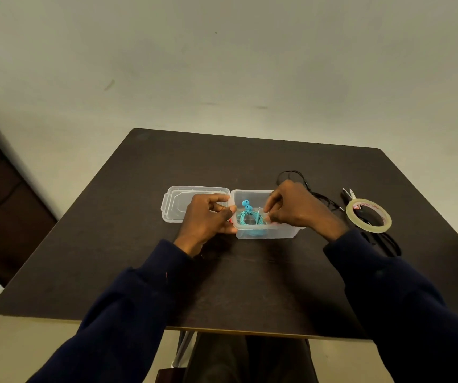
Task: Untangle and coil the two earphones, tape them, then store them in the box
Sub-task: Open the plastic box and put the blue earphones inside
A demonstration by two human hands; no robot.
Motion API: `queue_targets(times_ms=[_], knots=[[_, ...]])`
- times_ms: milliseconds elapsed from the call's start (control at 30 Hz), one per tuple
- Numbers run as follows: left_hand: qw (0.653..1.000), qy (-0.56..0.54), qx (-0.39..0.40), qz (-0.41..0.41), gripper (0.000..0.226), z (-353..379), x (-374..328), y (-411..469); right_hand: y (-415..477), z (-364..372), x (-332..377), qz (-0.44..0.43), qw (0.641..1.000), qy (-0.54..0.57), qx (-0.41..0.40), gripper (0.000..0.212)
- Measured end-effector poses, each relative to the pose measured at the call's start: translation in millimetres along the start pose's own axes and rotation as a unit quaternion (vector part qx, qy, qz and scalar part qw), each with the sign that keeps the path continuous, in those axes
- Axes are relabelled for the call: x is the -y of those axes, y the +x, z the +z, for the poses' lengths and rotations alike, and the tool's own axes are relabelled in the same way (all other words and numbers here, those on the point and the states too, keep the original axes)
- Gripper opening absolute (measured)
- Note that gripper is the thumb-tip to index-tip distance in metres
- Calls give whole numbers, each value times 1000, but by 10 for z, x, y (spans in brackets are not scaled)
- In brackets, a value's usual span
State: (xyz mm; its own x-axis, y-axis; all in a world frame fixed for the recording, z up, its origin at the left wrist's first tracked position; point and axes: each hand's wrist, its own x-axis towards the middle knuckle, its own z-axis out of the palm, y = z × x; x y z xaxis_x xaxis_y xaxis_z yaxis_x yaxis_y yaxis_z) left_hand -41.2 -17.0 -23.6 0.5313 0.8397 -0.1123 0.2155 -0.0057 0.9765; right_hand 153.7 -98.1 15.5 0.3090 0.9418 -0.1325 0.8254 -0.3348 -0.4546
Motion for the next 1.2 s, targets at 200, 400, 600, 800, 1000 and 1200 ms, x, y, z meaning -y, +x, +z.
queue_targets(times_ms=[200, 400, 600, 800, 1000, 1200], knots=[[999, -38, 2, -6, 37, -41, 4, -13, -300, -142, -336, 0, 967, -15, -256, 7], [999, -51, -1, -8, 34, -58, 29, -18, -470, 72, -571, 64, 962, 159, -211, 19], [994, 54, -70, 66, 24, -174, 145, -19, -529, 166, -563, 76, 937, 269, -210, 19], [955, 259, -63, 133, 30, -465, 333, 14, -552, 239, -588, 72, 918, 329, -211, 22], [940, 302, -99, 123, 14, -553, 323, 50, -529, 317, -525, 65, 915, 334, -218, 20], [945, 298, -111, 80, 17, -769, 277, 95, -437, 345, -427, 53, 921, 324, -211, 23]])
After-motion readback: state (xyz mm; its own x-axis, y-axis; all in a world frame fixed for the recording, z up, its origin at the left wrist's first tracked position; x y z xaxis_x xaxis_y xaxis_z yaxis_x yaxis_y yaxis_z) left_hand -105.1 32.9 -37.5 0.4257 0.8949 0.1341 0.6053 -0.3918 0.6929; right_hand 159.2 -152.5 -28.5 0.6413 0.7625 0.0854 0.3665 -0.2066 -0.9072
